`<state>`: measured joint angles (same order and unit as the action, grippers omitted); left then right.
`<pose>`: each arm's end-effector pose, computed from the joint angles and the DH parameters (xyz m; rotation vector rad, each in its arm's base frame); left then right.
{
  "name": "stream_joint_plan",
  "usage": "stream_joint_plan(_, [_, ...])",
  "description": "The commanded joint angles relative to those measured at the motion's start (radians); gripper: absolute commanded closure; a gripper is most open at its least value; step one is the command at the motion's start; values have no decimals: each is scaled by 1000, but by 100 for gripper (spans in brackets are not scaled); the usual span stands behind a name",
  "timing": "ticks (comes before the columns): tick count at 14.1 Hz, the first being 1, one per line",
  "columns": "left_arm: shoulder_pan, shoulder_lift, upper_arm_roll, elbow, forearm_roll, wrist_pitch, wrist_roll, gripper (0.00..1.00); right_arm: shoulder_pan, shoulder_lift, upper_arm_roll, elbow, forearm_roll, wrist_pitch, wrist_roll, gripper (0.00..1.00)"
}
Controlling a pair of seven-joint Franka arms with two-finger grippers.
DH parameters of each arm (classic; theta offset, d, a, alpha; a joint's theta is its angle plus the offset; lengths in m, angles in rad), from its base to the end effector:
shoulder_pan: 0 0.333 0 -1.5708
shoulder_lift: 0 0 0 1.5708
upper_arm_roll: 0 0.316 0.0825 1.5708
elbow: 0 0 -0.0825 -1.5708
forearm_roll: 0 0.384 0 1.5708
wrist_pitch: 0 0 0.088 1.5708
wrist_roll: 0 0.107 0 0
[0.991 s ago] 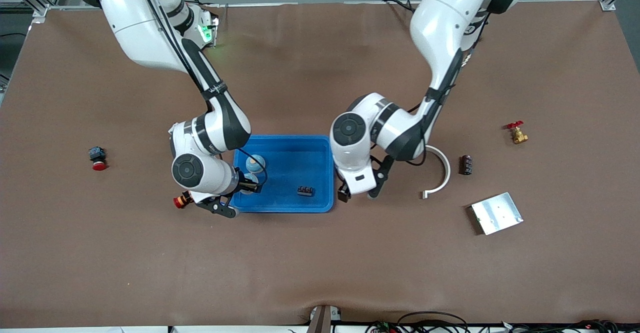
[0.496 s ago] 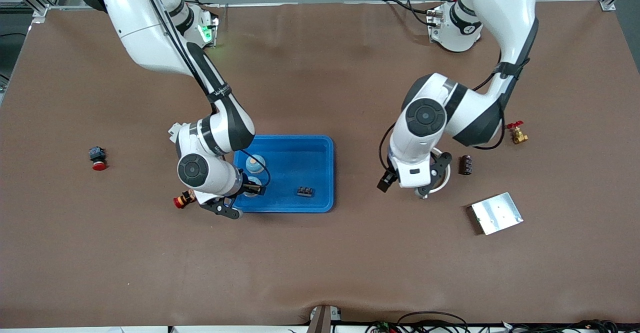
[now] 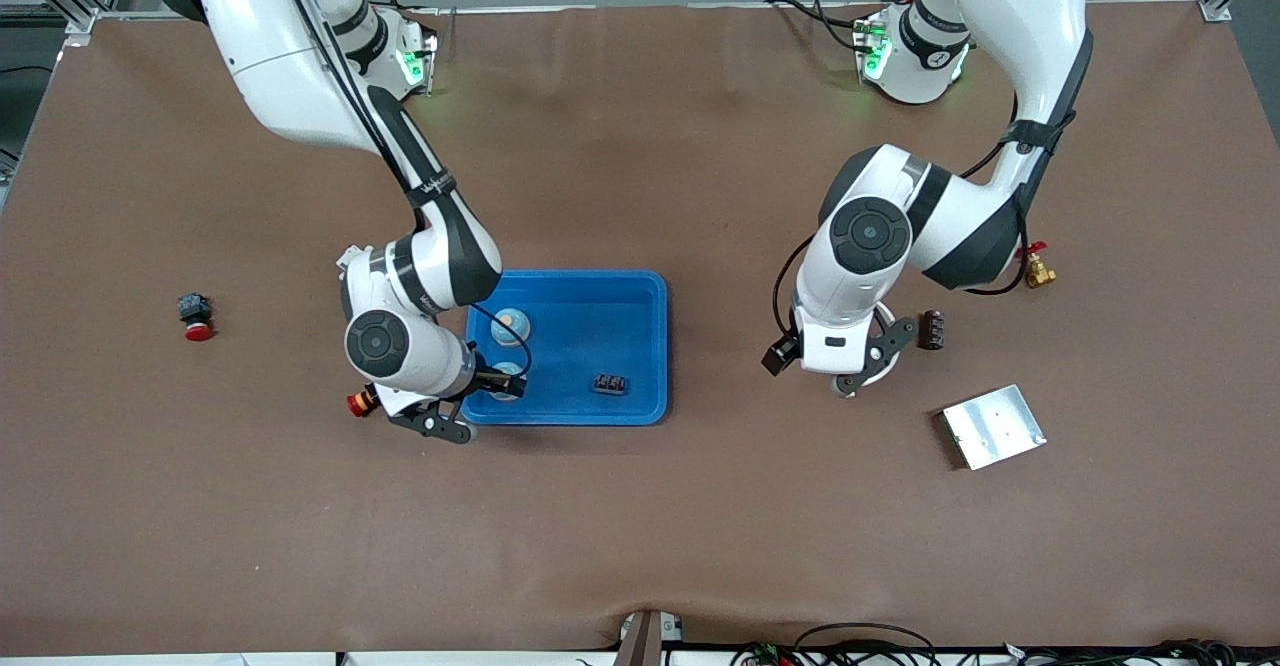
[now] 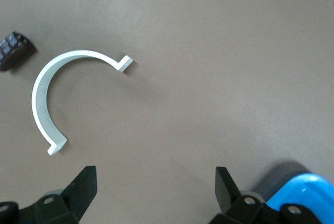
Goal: Place electrolytic capacitor and blue bell in tray
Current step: 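Place the second bell in the tray while the left gripper moves away, then retract the right arm to rest while the left gripper reaches the second capacitor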
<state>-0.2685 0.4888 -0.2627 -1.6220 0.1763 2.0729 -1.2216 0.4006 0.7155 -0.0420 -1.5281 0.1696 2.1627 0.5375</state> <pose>0.5989 -0.3163 0.3455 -2.9534 -0.9658 -0.0186 0.6522 0.2563 0.2295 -3.0445 0.4136 0.1827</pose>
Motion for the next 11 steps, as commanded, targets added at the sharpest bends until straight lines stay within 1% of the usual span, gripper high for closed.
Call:
stream_joint_plan(1, [14,-41,-13,-27,-17,-48,167,0,-26,-63,-37,6,-16,-85,-100,0])
stream_joint_plan(4, [15,-61,-12,-26,-18,-56,261,0,-129,-169,-53,3,-18,-231,-294,0])
stream_joint_plan(6, [25,-59,-12,-35,-18,-59,345,0,-205,-241,-58,2,-16,-294,-359,0])
stream_joint_plan(8, [25,-64,-10,-51,-11,-59,376,0,-282,-322,-58,5,-16,-345,-427,0])
stream_joint_plan(11, [41,-125,-10,-131,-1,-42,496,0,-361,-438,-61,5,-19,-467,-530,0])
